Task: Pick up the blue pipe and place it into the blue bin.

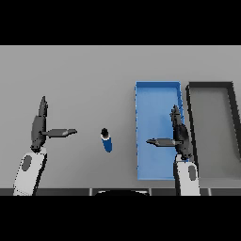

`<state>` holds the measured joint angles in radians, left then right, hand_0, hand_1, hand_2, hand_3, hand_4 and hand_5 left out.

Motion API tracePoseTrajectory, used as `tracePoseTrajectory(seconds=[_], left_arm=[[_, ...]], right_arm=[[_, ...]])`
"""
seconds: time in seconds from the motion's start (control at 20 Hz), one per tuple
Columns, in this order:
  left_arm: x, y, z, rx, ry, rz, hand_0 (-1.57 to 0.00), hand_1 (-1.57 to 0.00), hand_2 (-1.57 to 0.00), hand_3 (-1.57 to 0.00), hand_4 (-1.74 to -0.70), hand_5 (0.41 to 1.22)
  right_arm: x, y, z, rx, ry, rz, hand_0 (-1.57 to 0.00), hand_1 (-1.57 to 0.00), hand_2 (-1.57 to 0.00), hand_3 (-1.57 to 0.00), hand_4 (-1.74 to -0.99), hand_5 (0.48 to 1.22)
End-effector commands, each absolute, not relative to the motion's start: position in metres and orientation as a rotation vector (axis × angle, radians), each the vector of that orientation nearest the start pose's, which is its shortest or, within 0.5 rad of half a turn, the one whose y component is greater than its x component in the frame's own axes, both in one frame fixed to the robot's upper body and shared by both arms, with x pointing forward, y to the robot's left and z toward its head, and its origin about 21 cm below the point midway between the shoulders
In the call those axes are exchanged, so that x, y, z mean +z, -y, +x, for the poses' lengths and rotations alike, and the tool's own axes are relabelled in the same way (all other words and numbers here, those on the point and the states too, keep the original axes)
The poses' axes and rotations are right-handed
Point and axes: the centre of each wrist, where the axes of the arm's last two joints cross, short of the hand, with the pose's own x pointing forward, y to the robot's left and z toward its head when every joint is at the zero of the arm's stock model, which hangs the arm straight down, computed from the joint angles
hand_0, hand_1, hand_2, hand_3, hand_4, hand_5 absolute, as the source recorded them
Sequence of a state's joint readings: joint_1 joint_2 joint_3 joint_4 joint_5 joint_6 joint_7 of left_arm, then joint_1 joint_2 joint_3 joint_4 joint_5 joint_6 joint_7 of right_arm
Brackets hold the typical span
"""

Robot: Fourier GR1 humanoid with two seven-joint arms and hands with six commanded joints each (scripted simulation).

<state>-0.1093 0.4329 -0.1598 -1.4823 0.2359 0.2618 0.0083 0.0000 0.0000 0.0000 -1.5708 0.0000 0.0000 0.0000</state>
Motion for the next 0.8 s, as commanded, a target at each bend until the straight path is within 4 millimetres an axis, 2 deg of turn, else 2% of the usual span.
tracePoseTrajectory(seconds=[0.0,0.25,0.3,0.35,0.4,0.55,0.75], left_arm=[[0.027,-0.291,0.272,-0.086,1.556,0.249,0.00,0.00,0.00,0.00,-0.97,0.594],[0.027,-0.285,0.268,-0.092,1.563,0.247,0.00,0.00,0.00,0.00,-0.97,0.594],[0.030,-0.293,0.266,-0.274,1.576,0.187,0.00,0.00,0.00,0.00,-0.97,0.594],[0.033,-0.307,0.263,-0.377,1.568,0.154,0.00,0.00,0.00,0.00,-0.97,0.595],[0.038,-0.311,0.265,-0.441,1.567,0.127,0.00,0.00,0.00,0.00,-0.97,0.596],[0.041,-0.318,0.264,-0.522,1.560,0.088,0.00,0.00,0.00,0.00,-0.97,0.597],[0.043,-0.314,0.253,-0.603,1.579,-0.010,0.00,0.00,0.00,0.00,-0.97,0.586]], right_arm=[[-0.003,0.229,0.248,-0.001,1.571,-0.001,0.00,0.00,0.00,0.00,-1.210,0.594],[-0.001,0.236,0.246,-0.005,1.575,0.001,0.00,0.00,0.00,0.00,-1.210,0.594],[0.005,0.245,0.244,0.159,1.627,-0.074,0.00,0.00,0.00,0.00,-1.210,0.594],[0.008,0.246,0.237,0.262,1.656,-0.104,0.00,0.00,0.00,0.00,-1.206,0.592],[0.007,0.246,0.234,0.334,1.650,-0.128,0.00,0.00,0.00,0.00,-1.198,0.589],[0.014,0.248,0.230,0.404,1.665,-0.155,0.00,0.00,0.00,0.00,-1.190,0.586],[0.018,0.250,0.228,0.416,1.652,-0.160,0.00,0.00,0.00,0.00,-1.181,0.580]])
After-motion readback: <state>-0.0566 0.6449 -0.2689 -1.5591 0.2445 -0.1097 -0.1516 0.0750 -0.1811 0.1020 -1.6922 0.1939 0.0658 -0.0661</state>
